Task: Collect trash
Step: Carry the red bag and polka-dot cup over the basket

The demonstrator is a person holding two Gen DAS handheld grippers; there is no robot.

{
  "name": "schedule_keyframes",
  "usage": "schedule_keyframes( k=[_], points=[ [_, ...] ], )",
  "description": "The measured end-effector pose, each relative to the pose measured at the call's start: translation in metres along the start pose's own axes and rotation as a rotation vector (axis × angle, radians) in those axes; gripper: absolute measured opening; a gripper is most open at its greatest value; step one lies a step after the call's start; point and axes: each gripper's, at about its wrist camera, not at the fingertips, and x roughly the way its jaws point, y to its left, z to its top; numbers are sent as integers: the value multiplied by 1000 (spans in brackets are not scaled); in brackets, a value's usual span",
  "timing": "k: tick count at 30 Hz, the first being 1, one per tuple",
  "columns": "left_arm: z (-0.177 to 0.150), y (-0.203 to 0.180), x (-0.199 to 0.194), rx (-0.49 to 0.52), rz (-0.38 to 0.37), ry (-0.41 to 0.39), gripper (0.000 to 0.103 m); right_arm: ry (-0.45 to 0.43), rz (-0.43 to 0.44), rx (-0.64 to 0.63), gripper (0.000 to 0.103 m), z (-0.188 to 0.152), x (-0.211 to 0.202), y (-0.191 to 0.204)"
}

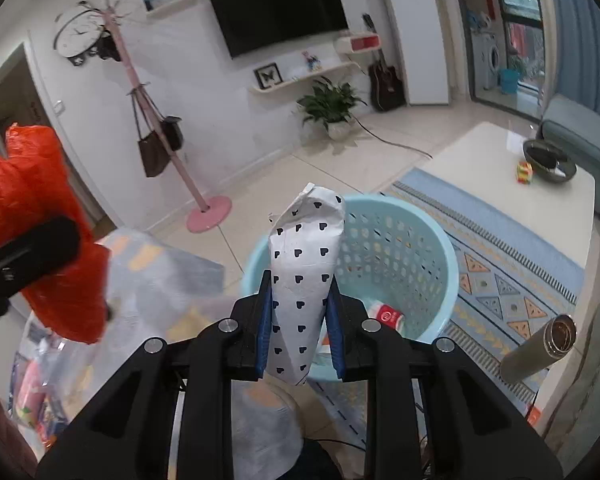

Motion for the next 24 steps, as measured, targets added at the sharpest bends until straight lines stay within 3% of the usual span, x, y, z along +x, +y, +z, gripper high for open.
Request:
schedule_keyframes(
  k=[3,6,11,14,16,18,19,24],
  points=[
    [-3,1,37,-13,-44,69,48,35,-15,29,21,0,20,-15],
    [-11,3,67,-45,-165,125,48,66,-38,48,22,-3,38,-28],
    [-15,7,103,-72,-175,174,49,109,-67,60,24,-9,62,-43],
    [-13,10,119,-89,-170,185,57,132,-81,76,24,-11,73,-50],
    [-12,13,123,-105,-172,182,66,144,-85,74,31,-12,79,-52],
    [-11,15,123,-121,-172,168,72,150,-98,70,55,-12,82,-54],
    [-11,16,122,-125,-169,162,74,147,-99,70,59,-12,82,-55],
    [-7,17,101,-117,-160,130,77,122,-98,73,60,-10,72,-57]
  ],
)
